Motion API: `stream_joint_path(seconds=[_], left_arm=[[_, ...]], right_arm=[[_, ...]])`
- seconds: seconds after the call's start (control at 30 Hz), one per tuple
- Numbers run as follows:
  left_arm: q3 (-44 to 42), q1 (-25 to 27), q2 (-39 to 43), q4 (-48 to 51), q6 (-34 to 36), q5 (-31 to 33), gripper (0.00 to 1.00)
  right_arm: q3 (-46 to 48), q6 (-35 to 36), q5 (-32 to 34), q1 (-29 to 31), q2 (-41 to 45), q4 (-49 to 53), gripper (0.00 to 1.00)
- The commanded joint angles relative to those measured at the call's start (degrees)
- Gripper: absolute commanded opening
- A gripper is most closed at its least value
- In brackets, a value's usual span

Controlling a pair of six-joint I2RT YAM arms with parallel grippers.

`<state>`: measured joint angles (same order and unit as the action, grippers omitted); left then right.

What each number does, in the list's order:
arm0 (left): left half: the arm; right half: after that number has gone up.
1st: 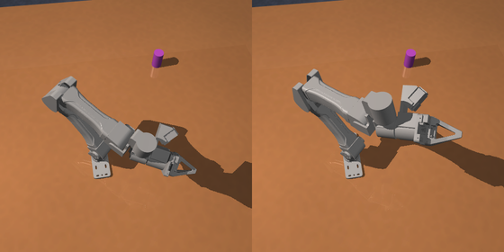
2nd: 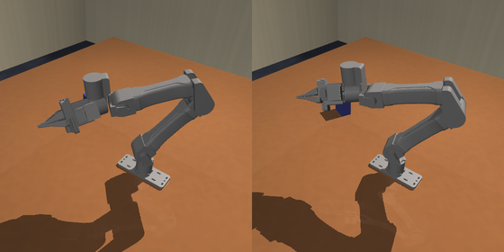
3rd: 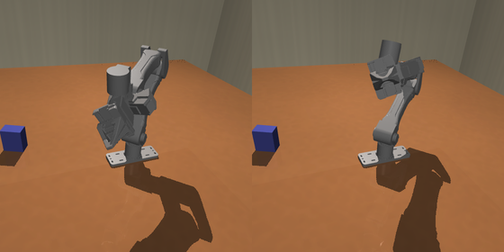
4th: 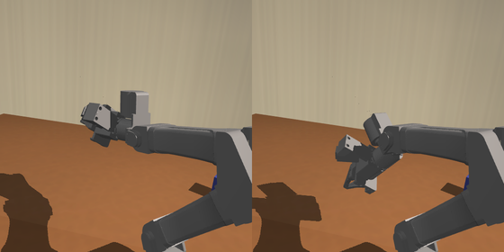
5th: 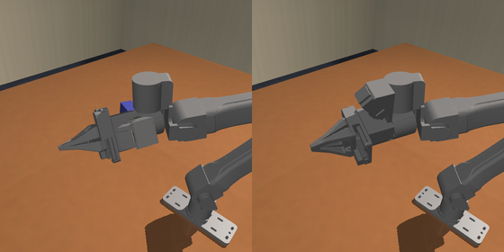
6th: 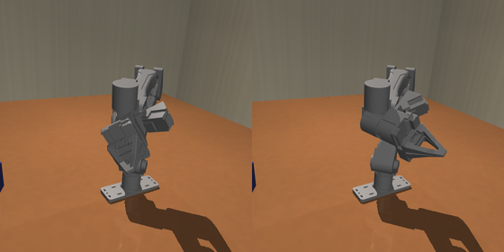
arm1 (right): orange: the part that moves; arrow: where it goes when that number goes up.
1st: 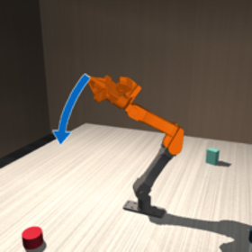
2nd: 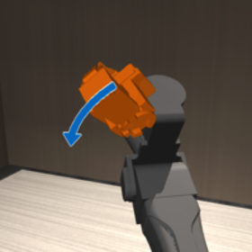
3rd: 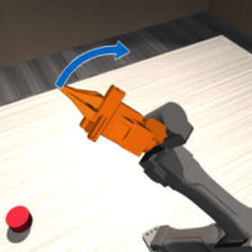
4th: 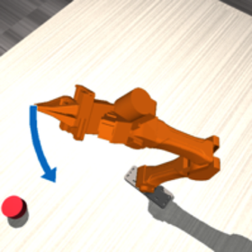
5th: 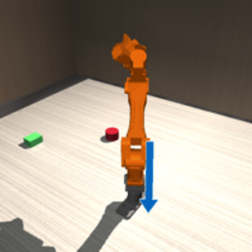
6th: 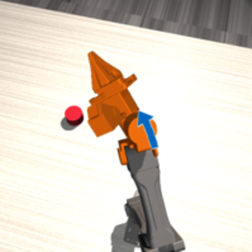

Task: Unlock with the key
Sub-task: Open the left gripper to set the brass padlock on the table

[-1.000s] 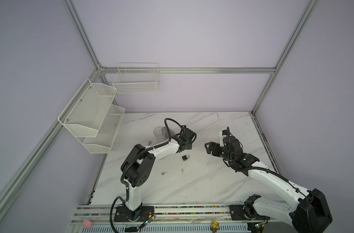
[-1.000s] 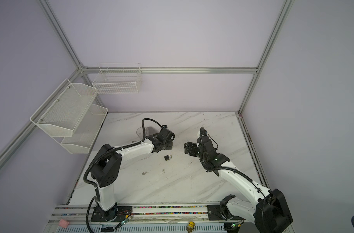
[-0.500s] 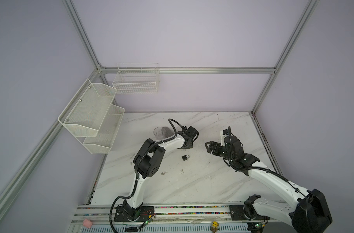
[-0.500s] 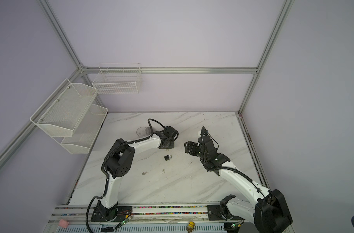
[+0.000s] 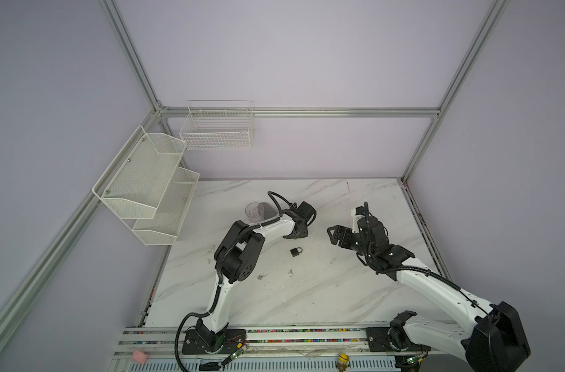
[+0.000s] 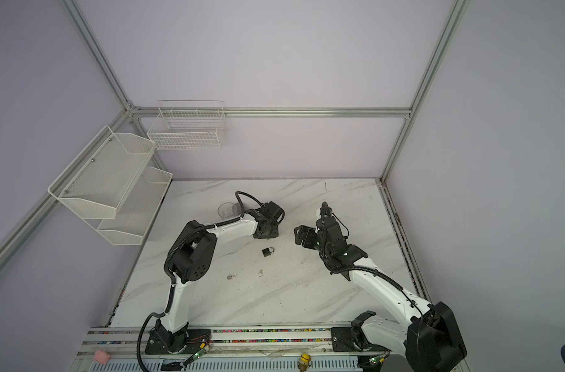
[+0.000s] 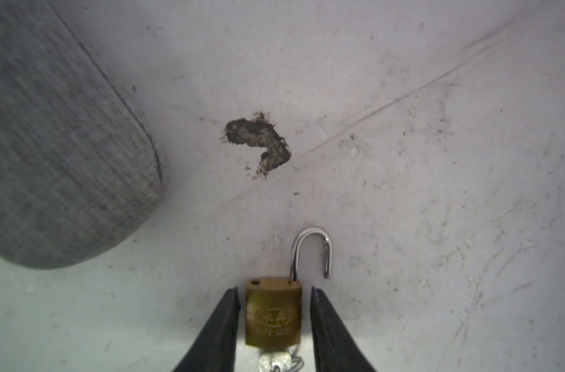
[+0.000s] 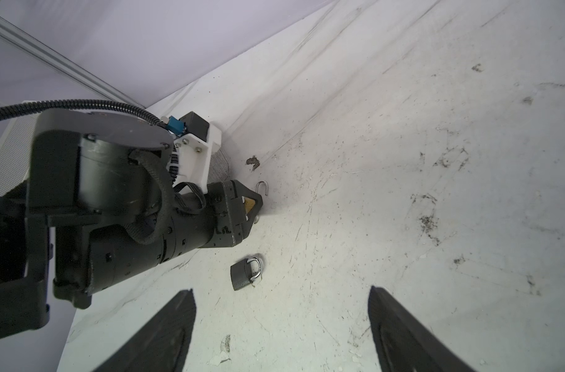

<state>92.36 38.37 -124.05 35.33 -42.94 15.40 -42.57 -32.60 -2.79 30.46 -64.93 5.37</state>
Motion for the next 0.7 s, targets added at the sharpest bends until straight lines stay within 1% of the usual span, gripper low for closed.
stream_joint_path(seconds=[0.0, 0.07, 0.13, 0.2, 0.37, 0.4, 0.5, 0.6, 0.67], left_arm=[[2.60, -0.14, 4.76, 0.59, -0.09, 0.03, 0.47], [1.11, -0.22, 7.64, 0.57, 0.25, 0.55, 0.51], [-1.03, -0.19, 11.38, 0.46, 0.29, 1.22, 0.57], [-4.98, -0.18, 16.45, -0.05, 0.22, 1.95, 0.64], [-16.09, -0.31, 30.73, -2.36, 0.42, 3.39, 0.69], [-18.81, -0.40, 33.64, -3.40, 0.81, 3.42, 0.74], [-25.65, -0.67, 42.31, -4.39, 1.38, 5.33, 0.86], [-30.59, -1.17, 51.65, -3.35, 1.81, 6.94, 0.88], [-33.25, -1.50, 56.62, -2.40, 1.80, 7.44, 0.95]], right_arm=[[-2.73, 2.43, 1.11, -0.31, 0.09, 0.84, 0.86], [-3.33, 2.79, 0.51, -0.31, 0.33, 1.36, 0.85], [-3.79, 3.43, -0.18, -0.33, 0.87, 1.61, 0.85], [-4.15, 4.30, -0.55, -0.25, 1.04, 1.99, 0.85], [-3.37, 4.31, -2.07, 0.21, 0.23, 0.68, 0.84], [-3.55, 4.50, -2.59, 0.66, -0.57, 0.28, 0.83], [-5.13, 5.44, -1.78, 3.65, -3.65, 0.17, 0.83], [-6.54, 4.78, -1.53, 7.98, -6.34, -1.23, 0.83], [-7.29, 4.20, -0.88, 11.34, -7.94, -2.66, 0.82]])
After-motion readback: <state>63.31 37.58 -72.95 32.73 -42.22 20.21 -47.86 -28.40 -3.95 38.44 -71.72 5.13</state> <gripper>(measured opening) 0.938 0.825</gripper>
